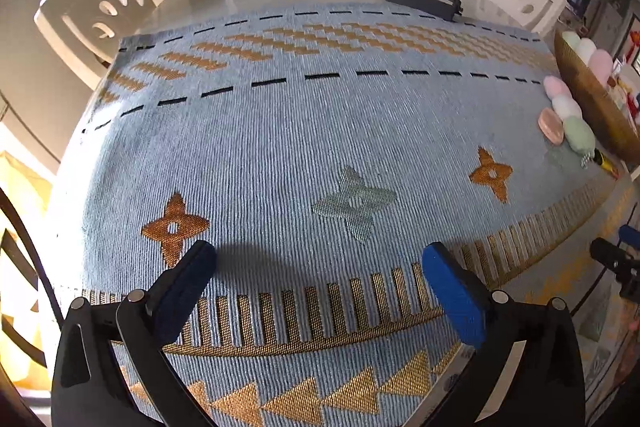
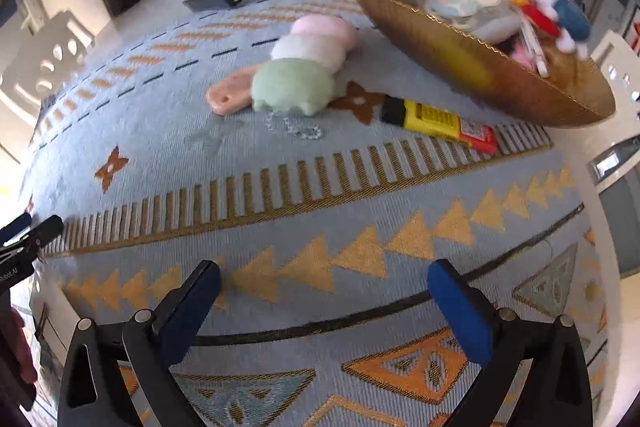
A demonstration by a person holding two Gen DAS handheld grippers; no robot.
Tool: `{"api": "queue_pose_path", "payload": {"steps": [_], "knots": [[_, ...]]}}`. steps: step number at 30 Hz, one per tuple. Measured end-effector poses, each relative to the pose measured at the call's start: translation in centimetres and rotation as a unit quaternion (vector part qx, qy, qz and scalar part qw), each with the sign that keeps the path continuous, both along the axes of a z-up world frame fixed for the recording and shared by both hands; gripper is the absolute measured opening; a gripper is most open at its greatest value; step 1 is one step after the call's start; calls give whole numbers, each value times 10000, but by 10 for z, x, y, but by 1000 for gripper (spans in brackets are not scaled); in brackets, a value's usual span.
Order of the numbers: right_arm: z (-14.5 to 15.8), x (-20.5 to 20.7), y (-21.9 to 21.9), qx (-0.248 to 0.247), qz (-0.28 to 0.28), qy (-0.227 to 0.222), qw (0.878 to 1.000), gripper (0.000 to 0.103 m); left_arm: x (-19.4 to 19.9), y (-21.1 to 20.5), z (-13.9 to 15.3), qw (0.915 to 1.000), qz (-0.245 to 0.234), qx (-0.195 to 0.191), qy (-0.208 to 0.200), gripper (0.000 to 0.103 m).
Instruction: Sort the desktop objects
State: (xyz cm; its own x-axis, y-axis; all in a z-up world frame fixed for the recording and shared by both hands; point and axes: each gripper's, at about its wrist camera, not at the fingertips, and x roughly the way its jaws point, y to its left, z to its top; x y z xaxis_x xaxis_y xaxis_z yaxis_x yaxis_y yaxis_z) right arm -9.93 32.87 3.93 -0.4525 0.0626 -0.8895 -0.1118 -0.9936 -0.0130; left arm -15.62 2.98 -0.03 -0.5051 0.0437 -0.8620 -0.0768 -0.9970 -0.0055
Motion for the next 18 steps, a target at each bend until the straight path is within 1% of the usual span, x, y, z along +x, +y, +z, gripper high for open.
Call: {"api": "queue_pose_path", "payload": {"steps": [4, 6, 7, 10, 11, 15, 18], "knots": [[-2, 8, 1, 15, 154, 342, 9993, 103, 2, 0, -1, 9998, 131, 18, 176, 103], [-3, 9, 1, 32, 302, 474, 9984, 103, 0, 0, -1, 9995, -8, 3, 305, 103], [-2, 8, 1, 44, 347, 518, 9980, 103, -3, 0, -1, 9994, -152, 12, 321, 103], [-3, 4, 1, 16, 398, 673, 9969, 103, -18, -6, 0, 9985, -504, 25, 228, 103], [-4, 4, 0, 34, 420, 759, 9962, 103, -23, -8, 0, 9985, -496, 32, 247, 103], [-5, 4, -2, 37, 416, 767, 9962, 103, -43, -18, -1, 9991, -183, 35, 369, 103], [-6, 1, -4, 43, 415, 763, 9962, 103, -46, -17, -2, 9990, -82, 15, 440, 103]]}}
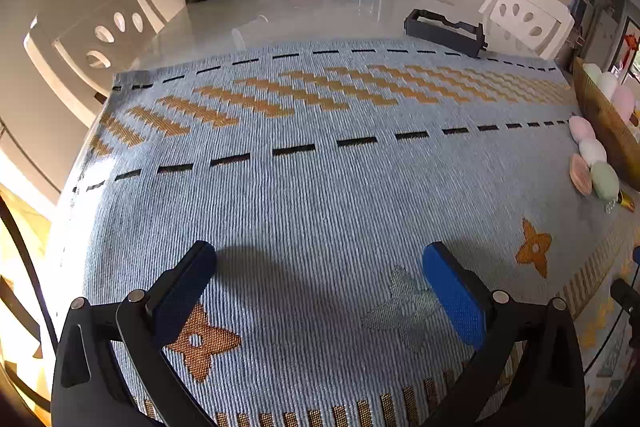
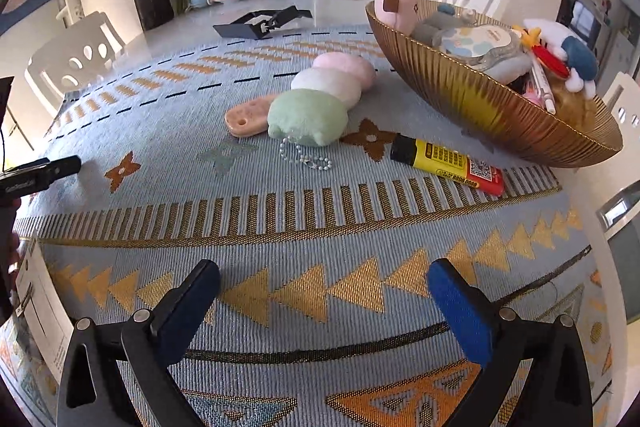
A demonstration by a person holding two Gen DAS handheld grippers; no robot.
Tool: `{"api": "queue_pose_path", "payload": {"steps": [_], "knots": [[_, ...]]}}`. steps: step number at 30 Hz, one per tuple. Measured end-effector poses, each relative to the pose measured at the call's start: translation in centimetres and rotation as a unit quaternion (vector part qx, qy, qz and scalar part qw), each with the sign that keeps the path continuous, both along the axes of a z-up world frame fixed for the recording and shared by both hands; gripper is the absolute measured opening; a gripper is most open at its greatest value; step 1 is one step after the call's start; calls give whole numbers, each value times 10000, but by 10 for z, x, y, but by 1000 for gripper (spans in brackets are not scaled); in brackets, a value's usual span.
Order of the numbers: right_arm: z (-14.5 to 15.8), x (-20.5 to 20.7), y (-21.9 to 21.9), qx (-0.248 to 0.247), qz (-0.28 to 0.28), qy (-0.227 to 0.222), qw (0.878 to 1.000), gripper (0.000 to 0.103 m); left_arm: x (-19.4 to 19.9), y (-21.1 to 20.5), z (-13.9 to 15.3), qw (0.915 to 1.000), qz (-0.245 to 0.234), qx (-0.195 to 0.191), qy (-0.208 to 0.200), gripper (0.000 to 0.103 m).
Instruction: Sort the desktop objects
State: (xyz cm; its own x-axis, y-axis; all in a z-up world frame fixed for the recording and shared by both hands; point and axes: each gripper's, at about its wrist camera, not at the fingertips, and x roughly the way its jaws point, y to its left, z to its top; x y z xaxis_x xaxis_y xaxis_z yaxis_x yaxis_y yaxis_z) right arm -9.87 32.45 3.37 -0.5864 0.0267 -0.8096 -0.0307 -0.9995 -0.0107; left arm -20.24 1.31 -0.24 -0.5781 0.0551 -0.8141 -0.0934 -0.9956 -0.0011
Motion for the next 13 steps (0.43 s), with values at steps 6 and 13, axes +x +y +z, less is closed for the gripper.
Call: {"api": "queue_pose_path", "payload": {"steps": [6, 13], "knots": [[0, 0, -1, 0, -7, 0, 10000, 103, -1, 1, -1, 10000, 55, 24, 7, 103], [0, 0, -1, 0, -9, 0, 10000, 103, -2, 4, 0, 10000, 54, 1, 8, 103]]}}
